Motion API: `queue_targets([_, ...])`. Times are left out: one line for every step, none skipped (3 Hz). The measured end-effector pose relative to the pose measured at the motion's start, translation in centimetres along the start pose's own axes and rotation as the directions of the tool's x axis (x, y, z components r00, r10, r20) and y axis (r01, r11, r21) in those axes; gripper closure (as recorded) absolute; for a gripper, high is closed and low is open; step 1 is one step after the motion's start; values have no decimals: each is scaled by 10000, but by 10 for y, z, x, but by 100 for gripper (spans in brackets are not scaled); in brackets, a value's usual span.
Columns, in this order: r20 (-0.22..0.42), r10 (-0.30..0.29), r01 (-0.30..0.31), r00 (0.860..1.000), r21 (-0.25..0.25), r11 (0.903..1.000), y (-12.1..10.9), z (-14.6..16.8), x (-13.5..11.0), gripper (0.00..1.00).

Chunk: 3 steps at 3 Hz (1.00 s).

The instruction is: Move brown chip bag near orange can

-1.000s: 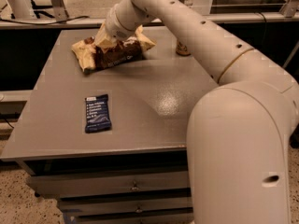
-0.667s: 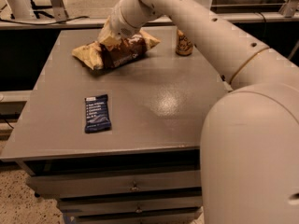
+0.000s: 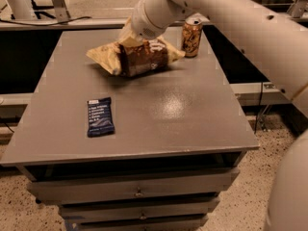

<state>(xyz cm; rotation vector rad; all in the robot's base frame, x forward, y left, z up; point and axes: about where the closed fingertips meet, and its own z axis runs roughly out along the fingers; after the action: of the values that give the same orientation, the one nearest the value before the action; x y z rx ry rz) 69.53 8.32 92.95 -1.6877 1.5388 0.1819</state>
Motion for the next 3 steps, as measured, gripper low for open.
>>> queue_targets([-464,763,-759,9960,107,9971,25,-20,22,100])
queue_targets([-791,1349,-1337,9877,201,9908,43,-32,39,100])
queue_targets([-1034,1759,-1745,9790,229,9844,56,-35,55,100])
